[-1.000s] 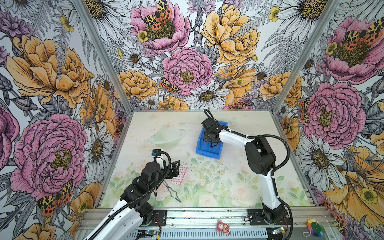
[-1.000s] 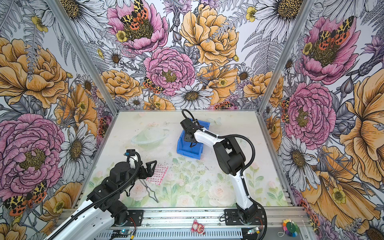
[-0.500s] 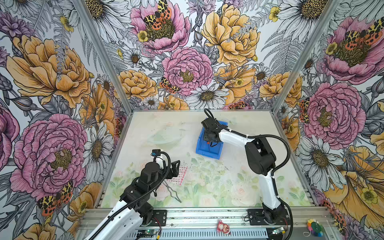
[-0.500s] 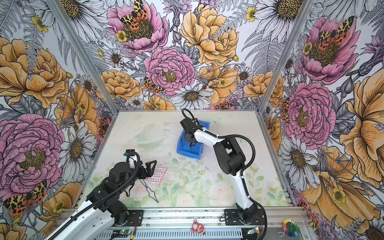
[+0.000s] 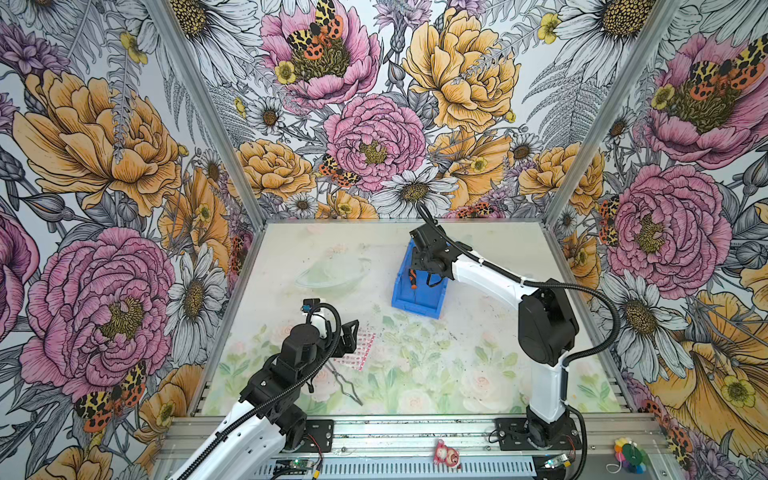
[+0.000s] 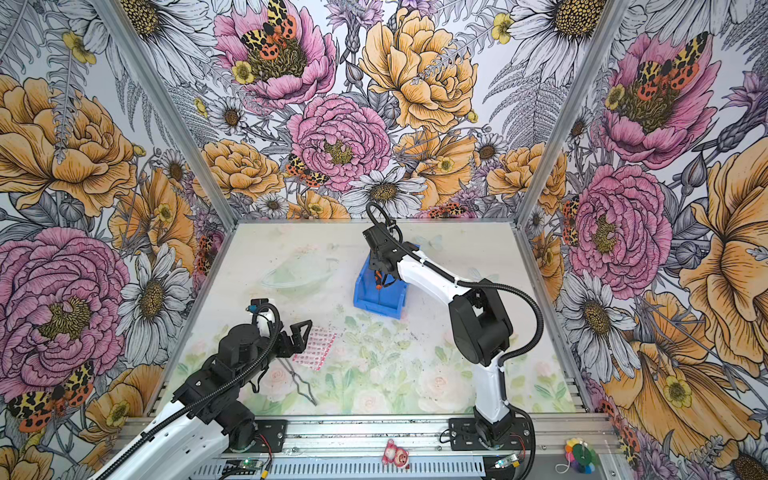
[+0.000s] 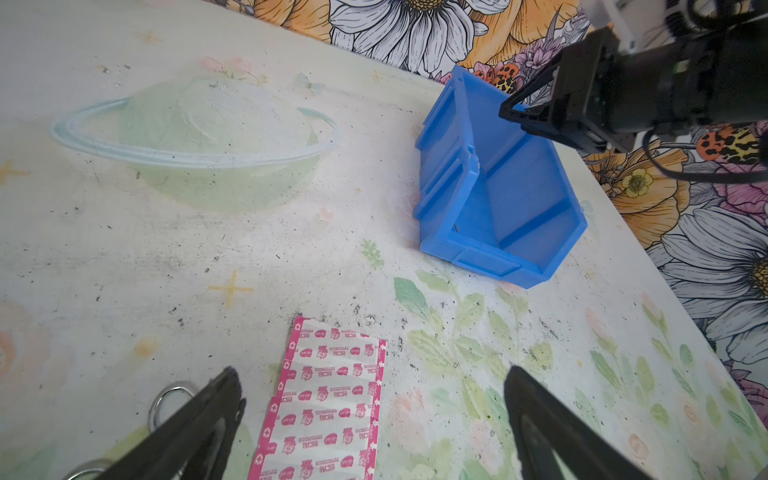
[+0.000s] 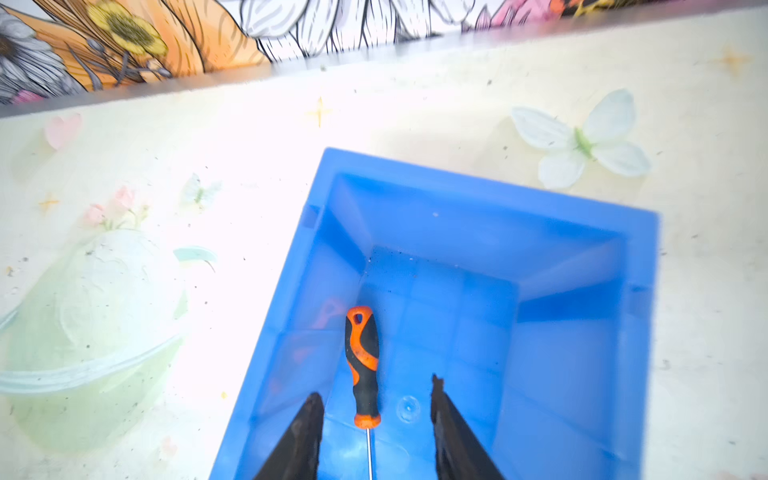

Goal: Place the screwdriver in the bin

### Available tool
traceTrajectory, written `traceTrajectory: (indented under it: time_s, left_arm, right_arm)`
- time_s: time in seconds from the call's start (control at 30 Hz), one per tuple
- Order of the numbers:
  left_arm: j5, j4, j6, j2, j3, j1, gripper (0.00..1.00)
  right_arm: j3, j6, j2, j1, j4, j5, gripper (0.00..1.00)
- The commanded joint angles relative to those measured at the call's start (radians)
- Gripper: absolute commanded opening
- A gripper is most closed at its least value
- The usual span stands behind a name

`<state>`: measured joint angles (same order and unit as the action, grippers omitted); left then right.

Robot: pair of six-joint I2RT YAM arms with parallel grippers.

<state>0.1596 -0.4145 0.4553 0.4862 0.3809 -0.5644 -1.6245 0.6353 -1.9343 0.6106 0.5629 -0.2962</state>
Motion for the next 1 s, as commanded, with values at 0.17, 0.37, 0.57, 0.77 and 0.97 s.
traceTrajectory:
  time_s: [0.17,0.37,0.57,0.77,0.97]
  left_arm:
    - [0.087,0.019,-0.077,0.045,0.06,0.031,0.99]
    - [0.144,0.024,-0.074,0.073,0.063,0.077,0.99]
    - [0.18,0.12,-0.128,0.038,0.02,0.093,0.99]
    - [0.297,0.102,-0.157,0.049,0.051,0.119,0.99]
    - [0.265,0.18,-0.204,0.093,0.054,0.223,0.99]
  right_arm:
    - [0.115,-0.165,0.238,0.014,-0.026,-0.066,0.72]
    - [0.245,-0.285,0.408,0.0,-0.026,-0.084,0.9]
    - [0.424,-0.367,0.598,-0.043,-0.033,-0.14,0.99]
    - [0.596,-0.396,0.804,-0.155,-0.048,-0.144,0.99]
    - [0.767,-0.318,0.958,-0.345,-0.081,-0.148,0.99]
